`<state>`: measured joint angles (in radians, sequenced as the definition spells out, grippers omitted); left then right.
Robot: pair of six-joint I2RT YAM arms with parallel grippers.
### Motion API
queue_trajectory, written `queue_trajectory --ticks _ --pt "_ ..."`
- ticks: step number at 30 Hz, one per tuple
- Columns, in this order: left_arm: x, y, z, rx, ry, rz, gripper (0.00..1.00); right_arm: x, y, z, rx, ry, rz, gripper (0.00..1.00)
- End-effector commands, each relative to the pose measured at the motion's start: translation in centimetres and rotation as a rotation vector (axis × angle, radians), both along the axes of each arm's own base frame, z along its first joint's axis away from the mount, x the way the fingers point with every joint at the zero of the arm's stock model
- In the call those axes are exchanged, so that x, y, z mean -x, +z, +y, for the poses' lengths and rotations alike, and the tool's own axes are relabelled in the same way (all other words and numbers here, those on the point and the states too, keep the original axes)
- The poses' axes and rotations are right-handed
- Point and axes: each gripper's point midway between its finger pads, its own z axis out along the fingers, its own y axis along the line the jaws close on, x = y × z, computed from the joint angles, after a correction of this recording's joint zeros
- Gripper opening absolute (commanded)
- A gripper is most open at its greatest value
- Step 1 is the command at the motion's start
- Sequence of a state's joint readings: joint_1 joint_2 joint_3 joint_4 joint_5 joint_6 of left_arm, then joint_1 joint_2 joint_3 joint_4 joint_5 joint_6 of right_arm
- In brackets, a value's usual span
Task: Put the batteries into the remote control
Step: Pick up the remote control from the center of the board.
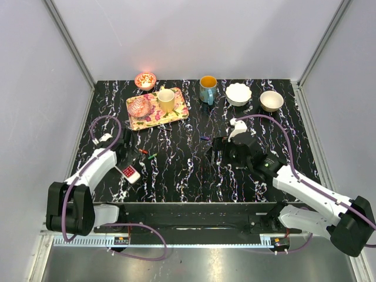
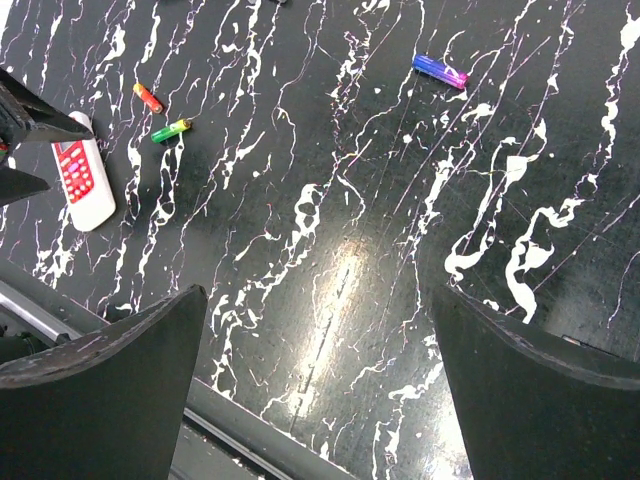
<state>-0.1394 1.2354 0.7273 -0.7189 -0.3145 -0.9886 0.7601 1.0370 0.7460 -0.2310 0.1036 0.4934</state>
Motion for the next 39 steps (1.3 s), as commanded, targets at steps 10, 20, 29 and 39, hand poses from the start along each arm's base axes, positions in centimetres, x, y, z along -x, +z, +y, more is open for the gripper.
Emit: queue_trajectory --ticks 10,20,29,39 --pt "-0.5 0.7 0.4 0.024 0.038 -0.035 0.96 -0.1 1.3 0.9 -0.035 0.026 -0.009 1.0" --pt "-0.7 -1.1 1.6 0.044 0.063 -0.004 0.75 0.0 1.5 0.8 -0.032 0.029 -0.012 1.0" --pt "-0.5 -3.2 2.0 0.053 0.051 0.05 0.76 -0.2 1.5 0.8 -0.027 0.025 -0.011 1.0" --pt "-0.1 -4.4 2.1 0.046 0.037 0.097 0.68 -0.2 1.2 0.5 -0.011 0.015 -0.009 1.0"
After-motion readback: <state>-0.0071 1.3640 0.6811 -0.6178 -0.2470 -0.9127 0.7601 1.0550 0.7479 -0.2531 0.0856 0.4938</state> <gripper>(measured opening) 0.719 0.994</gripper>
